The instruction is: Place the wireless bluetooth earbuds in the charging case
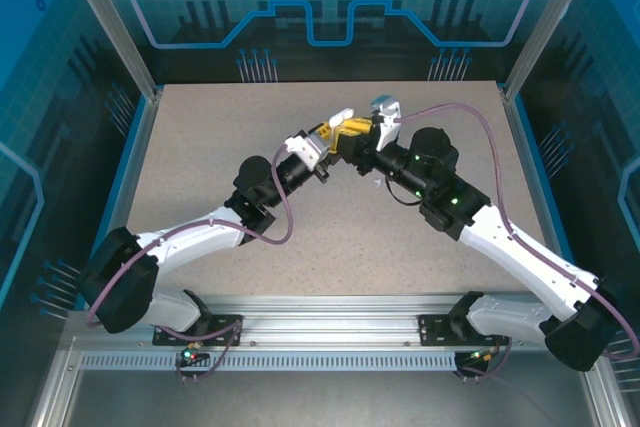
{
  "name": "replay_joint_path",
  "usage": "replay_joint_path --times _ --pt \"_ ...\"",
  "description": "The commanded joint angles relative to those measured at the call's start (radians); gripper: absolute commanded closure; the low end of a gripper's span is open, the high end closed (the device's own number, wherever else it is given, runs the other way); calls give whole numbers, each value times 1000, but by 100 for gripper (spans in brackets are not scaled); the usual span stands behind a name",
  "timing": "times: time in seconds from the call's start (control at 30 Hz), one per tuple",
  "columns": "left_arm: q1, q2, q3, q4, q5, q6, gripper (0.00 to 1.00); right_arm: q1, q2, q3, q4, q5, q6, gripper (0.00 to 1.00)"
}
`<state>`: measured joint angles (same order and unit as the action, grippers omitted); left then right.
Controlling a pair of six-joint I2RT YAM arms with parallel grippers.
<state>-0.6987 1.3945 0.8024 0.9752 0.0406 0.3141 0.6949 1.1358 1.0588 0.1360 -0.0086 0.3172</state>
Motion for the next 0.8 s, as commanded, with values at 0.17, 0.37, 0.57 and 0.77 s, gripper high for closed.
replay_joint_path --times 0.17,0.37,0.57,0.77 --pt "-7 -22 21 39 -11 -37 100 -26 51 110 -87 -10 82 59" --pt "-7 -34 9 31 -18 -59 100 -49 87 166 -116 -30 147 56" --pt "-6 -46 -10 20 -34 -85 100 -61 105 180 -116 -56 199 52" --pt "-6 -55 -28 9 -49 -93 100 -72 105 190 -95 -76 240 39"
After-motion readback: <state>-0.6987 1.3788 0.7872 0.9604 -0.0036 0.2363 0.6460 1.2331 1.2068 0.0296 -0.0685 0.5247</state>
